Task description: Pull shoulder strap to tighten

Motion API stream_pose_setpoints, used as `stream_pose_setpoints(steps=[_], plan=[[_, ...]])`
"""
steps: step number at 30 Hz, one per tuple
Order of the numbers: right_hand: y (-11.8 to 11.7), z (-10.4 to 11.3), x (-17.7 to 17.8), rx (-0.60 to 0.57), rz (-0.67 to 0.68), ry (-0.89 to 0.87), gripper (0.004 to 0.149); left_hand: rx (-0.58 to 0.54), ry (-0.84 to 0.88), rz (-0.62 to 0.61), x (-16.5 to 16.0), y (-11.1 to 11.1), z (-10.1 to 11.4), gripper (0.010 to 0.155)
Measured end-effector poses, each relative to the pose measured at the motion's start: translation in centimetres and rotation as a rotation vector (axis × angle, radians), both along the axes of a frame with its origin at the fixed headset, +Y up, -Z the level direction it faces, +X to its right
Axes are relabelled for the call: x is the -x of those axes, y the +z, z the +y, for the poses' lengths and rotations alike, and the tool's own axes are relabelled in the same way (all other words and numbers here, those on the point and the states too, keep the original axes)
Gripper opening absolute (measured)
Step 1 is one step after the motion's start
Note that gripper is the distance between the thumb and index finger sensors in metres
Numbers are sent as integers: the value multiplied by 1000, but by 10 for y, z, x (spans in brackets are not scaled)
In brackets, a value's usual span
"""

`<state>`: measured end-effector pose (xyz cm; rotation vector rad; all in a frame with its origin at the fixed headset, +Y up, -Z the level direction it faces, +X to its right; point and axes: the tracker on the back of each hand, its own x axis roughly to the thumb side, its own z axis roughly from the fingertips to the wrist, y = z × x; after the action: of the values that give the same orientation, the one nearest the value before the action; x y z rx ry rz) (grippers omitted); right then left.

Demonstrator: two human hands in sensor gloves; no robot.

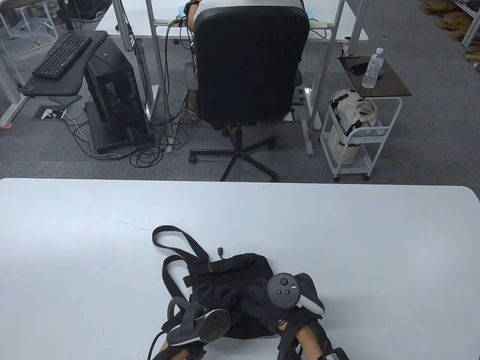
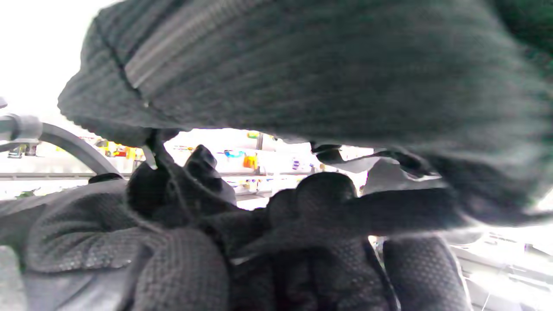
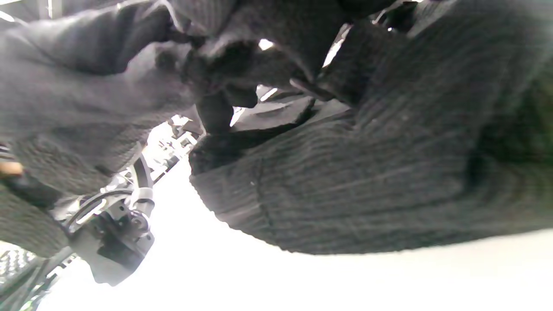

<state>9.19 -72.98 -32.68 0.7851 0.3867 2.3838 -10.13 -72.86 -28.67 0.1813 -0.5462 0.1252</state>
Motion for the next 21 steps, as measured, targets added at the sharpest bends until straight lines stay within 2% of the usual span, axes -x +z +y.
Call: stream_pose_setpoints(steps=[3,5,7,8,9,11,12,14,16,17,19,21], plan=[[-4,1,-23,4,-40,-6,34,-31,-12,44,14,-5,1,63],[-5,-5,-33,70,-29,-76,33,23,65,25,16,-5,0,63],[-5,-5,-35,36,-87,-85,34,-15,25,61,14,-5,2,63],[-5,-2,-34,-5,-107,-65,40,-23,11,73,16,-6,3,63],[-3,2,-31,-4,-97,-49,60,1,39,57,17,-7,1,63],[0,6,-18,-30,-115,-105,73,0,45,37,14,-5,0,64],[0,6,-9,-33,-115,-117,75,-12,26,37,12,-4,0,64],[0,3,10,-17,-93,-35,71,-36,9,27,6,-1,1,65],[0,0,23,-46,-108,45,44,-37,-22,33,4,0,-1,65],[0,0,26,-50,-76,19,40,-65,-74,43,7,0,-2,65],[2,4,27,-42,-66,16,36,-29,-32,26,6,-2,-4,65],[1,7,22,-94,-85,37,35,-37,-18,30,5,-2,-2,65]])
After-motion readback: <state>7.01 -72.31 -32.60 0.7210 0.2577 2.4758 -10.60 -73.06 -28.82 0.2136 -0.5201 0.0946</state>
